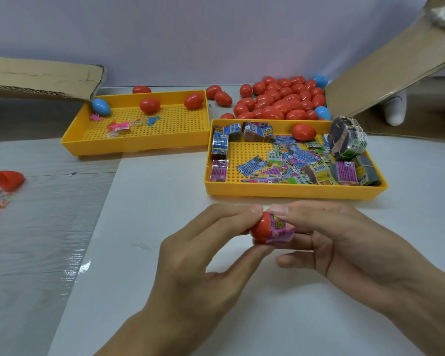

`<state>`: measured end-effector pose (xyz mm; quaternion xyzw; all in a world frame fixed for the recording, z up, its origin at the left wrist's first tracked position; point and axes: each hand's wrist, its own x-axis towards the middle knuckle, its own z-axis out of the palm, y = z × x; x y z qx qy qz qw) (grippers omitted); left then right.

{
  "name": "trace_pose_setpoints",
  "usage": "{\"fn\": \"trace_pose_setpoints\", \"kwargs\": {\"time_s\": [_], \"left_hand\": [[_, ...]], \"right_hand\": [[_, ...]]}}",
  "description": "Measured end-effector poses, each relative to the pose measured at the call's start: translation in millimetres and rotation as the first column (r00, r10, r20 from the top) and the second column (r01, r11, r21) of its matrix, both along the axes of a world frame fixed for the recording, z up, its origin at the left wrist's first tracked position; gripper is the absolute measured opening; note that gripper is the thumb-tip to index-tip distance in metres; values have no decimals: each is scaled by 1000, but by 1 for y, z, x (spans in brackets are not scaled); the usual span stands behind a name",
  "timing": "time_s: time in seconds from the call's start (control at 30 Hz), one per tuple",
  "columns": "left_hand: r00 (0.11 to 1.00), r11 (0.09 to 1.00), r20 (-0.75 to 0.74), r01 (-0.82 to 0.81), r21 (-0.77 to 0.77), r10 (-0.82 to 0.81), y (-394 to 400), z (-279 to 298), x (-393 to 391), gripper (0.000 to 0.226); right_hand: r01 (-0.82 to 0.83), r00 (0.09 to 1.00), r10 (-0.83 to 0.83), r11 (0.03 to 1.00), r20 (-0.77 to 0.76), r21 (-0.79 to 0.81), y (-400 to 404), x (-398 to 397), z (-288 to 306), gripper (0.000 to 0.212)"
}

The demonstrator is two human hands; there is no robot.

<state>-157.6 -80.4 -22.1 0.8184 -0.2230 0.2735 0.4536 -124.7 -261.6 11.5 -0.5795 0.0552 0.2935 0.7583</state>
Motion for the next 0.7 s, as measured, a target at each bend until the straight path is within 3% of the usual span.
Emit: {"fn": "trace_pose_setpoints", "kwargs": {"time_s": [0.2,0.37,0.53,0.7], "left_hand": [[1000,999,18,-13,49,12,-2,-3,1,29],[998,997,-51,43,-65,-47,-2,-4,3,33],[974,975,-150,147,-167,-172,1,-1,2,46],[982,976,-126,114,-186,-138,1,0,4,36]], "right_hand": [[29,999,-27,999,-33,46,2,-1,-2,26],[-11,999,10,1000,40,19,-1,0,2,35],[-2,985,11,999,173,-54,0,-2,3,28],[-49,978,49,999,203,-6,1,-4,5,27]]}}
